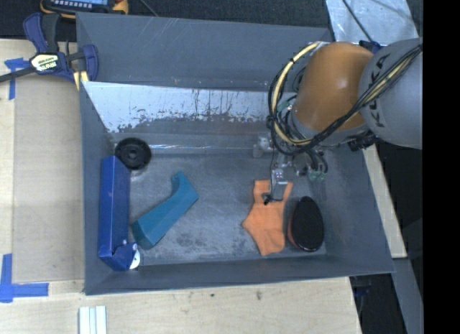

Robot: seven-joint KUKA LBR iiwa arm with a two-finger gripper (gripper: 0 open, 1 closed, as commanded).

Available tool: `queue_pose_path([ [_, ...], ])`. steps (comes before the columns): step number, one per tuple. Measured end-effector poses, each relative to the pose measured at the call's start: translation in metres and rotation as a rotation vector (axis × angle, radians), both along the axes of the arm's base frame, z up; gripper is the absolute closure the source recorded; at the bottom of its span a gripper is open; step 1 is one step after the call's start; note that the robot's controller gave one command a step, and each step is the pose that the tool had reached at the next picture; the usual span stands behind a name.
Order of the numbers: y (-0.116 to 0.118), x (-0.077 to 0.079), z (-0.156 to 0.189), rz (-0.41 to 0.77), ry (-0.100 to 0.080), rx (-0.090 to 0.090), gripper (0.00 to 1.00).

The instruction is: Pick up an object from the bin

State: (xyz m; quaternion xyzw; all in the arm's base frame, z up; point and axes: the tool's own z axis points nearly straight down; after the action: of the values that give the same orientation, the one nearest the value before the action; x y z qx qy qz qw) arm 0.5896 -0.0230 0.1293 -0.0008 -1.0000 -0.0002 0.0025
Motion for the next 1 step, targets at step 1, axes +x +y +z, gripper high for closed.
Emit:
queue_pose_path([
  [1,-0.0001,0.0019,0.0050,0.000,-0.008,0.000,0.00],
])
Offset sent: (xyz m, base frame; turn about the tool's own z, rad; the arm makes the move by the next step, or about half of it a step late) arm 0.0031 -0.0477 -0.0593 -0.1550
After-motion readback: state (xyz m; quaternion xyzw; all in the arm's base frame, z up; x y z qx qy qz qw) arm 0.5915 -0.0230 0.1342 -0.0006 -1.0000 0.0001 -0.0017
